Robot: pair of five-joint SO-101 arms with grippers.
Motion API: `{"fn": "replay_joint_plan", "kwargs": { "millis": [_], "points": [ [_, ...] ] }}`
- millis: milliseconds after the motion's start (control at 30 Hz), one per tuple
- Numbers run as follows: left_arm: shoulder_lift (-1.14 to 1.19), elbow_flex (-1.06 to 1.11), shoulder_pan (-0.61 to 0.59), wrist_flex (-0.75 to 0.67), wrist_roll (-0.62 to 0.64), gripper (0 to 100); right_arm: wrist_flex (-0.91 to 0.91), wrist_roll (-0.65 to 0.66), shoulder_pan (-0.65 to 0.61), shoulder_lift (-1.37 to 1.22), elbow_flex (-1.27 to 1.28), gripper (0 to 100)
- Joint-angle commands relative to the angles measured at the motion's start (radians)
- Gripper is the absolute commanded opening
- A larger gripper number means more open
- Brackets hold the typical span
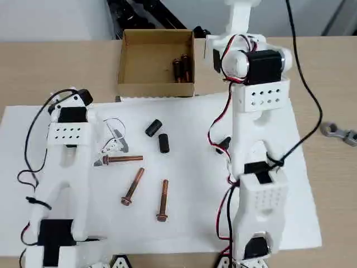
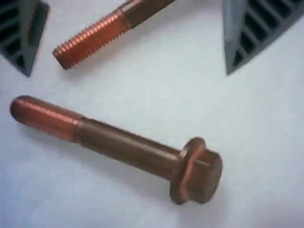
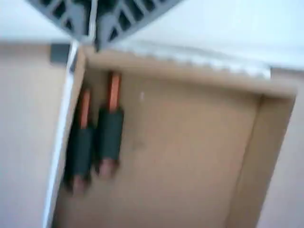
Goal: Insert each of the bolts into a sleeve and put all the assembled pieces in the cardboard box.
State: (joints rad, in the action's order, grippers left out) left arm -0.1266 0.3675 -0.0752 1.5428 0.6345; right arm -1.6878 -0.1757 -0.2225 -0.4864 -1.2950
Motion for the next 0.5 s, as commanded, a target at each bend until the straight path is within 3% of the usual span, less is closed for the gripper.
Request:
{"fn": "replay_joint_plan", "kwargs": {
  "millis": [0, 467],
  "points": [
    [-0.015, -0.039, 0.026, 0.012, 0.011, 24, -0.001, -0.003, 0.013, 0.189, 0.212, 0.5],
    [0.008, -0.147, 0.069, 0.132, 0.009, 25, 0.002, -0.003, 0.010, 0.717, 0.967, 0.5]
  ]
}}
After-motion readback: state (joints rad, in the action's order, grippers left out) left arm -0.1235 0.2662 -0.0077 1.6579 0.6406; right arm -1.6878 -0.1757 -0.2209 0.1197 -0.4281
